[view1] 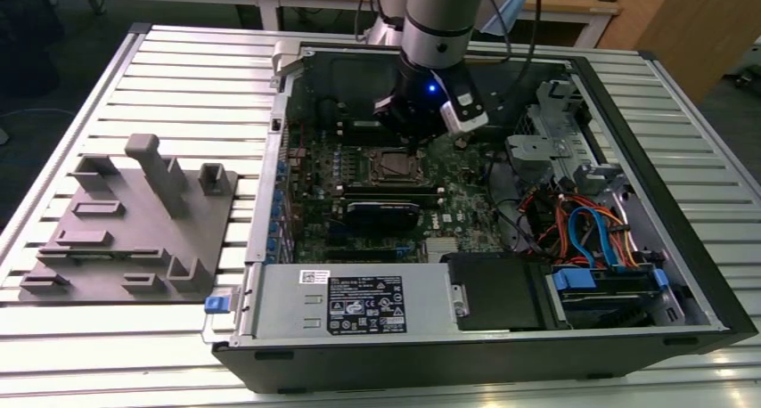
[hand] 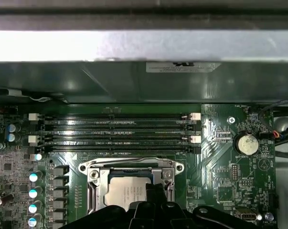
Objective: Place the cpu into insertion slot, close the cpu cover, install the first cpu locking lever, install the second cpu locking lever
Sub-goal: 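Install the second cpu locking lever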
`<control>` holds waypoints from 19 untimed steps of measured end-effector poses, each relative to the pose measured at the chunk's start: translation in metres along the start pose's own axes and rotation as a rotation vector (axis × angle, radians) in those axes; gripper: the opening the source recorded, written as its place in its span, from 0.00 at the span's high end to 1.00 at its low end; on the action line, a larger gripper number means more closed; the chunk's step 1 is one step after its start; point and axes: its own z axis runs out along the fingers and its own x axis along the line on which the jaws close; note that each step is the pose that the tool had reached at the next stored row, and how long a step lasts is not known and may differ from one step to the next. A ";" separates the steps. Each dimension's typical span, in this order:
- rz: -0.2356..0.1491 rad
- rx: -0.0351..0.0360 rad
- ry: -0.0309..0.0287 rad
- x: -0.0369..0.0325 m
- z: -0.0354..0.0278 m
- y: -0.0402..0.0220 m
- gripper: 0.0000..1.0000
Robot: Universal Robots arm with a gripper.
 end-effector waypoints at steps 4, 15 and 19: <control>0.000 -0.0001 -0.0001 0.0000 -0.0064 0.0004 0.89; 0.000 -0.0002 -0.0001 -0.0002 -0.0075 -0.0080 0.89; 0.000 -0.0005 -0.0001 -0.0002 -0.0075 -0.0083 0.89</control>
